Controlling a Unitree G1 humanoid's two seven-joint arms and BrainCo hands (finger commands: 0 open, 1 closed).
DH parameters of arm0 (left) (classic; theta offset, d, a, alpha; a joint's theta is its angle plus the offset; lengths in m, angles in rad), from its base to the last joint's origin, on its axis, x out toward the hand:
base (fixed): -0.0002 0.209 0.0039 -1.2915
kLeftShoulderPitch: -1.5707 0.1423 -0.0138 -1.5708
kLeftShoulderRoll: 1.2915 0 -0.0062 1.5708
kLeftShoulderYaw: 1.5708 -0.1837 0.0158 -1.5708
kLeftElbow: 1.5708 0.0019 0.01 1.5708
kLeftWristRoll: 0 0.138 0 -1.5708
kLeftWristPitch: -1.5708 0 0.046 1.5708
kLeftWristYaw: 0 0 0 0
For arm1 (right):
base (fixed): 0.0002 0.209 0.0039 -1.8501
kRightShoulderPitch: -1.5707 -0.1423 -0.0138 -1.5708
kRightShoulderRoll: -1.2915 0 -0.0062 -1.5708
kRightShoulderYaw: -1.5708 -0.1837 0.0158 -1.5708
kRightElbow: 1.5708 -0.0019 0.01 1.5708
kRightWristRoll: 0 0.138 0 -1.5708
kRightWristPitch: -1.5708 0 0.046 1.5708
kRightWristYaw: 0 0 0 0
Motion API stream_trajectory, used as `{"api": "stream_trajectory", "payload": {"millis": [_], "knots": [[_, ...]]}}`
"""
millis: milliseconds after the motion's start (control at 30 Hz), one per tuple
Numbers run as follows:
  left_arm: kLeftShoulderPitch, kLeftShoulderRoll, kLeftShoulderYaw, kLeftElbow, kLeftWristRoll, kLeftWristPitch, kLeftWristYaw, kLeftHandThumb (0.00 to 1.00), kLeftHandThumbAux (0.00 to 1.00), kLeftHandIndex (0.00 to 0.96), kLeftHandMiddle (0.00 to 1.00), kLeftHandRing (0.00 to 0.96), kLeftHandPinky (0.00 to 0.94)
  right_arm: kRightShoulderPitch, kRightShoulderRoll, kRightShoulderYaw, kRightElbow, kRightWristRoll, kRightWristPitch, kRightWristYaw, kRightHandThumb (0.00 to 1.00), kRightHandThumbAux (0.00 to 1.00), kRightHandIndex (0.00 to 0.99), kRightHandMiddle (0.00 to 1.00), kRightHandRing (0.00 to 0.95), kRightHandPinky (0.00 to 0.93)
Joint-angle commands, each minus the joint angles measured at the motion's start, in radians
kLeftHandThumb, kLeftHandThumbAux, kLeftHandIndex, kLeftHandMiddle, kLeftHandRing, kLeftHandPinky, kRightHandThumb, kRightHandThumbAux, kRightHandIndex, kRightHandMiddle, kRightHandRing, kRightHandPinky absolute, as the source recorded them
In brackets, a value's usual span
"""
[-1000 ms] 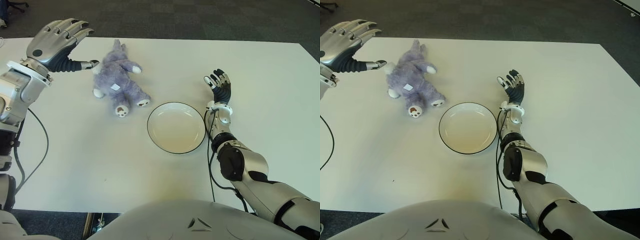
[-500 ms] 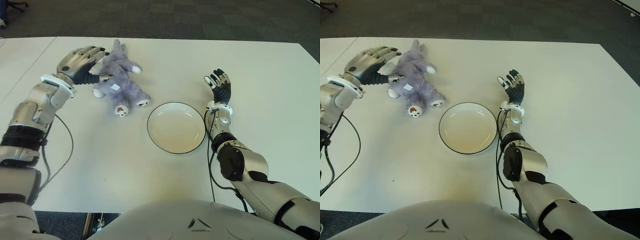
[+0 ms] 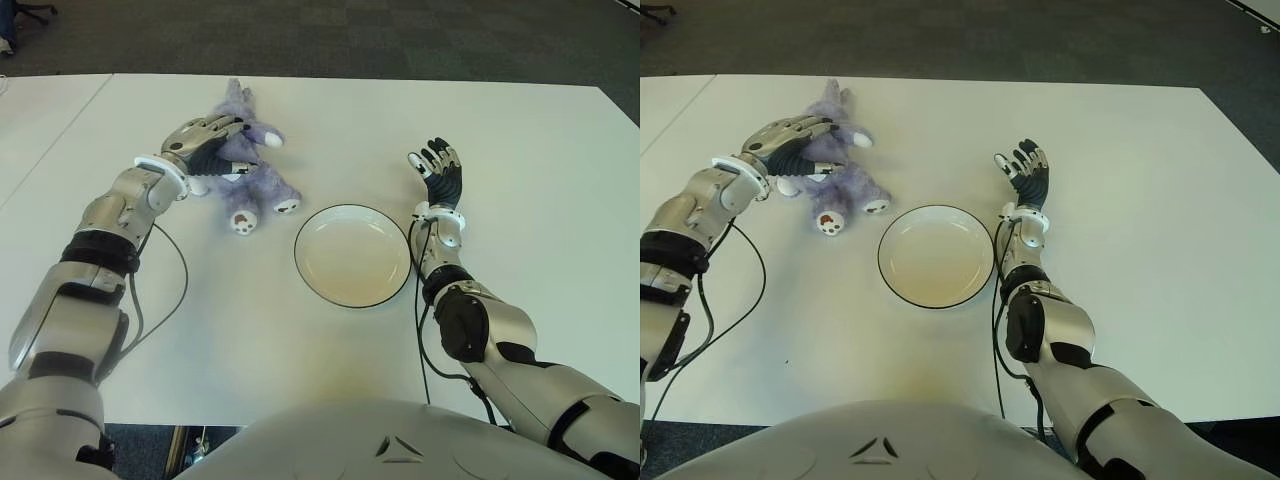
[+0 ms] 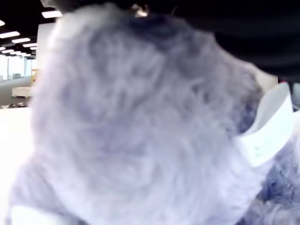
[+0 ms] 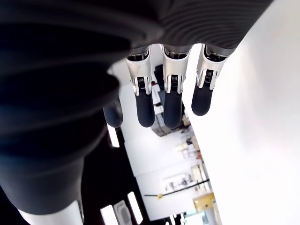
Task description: Put the doll into the plate.
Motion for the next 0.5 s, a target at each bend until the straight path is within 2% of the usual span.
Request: {"api": "stream_trajectory", "payload": {"millis": [33,367,500], "knots": [[-0.054,-0.099,-0.075,0.130,0.007,-0.019,-0.068,0.173,0.223,0.000,0.000,0.000,0.000,0.149,0.032,-0.021,0.092,0.033,0.249,-0.013,0.000,0.855,0.204,0.198,0.180,0.177],[-0.054,-0.143,-0.100,0.187,-0.025,-0.037,-0.141,0.202,0.255,0.000,0.000,0.000,0.000,0.152,0.034,-0.020,0.091,0.033,0.244,-0.013,0.000,0.855,0.218,0.216,0.200,0.205],[-0.044,-0.153,-0.124,0.260,-0.017,-0.052,-0.130,0.185,0.260,0.000,0.000,0.000,0.000,0.152,0.034,-0.024,0.091,0.037,0.241,-0.014,0.002,0.859,0.224,0.223,0.203,0.194]]}}
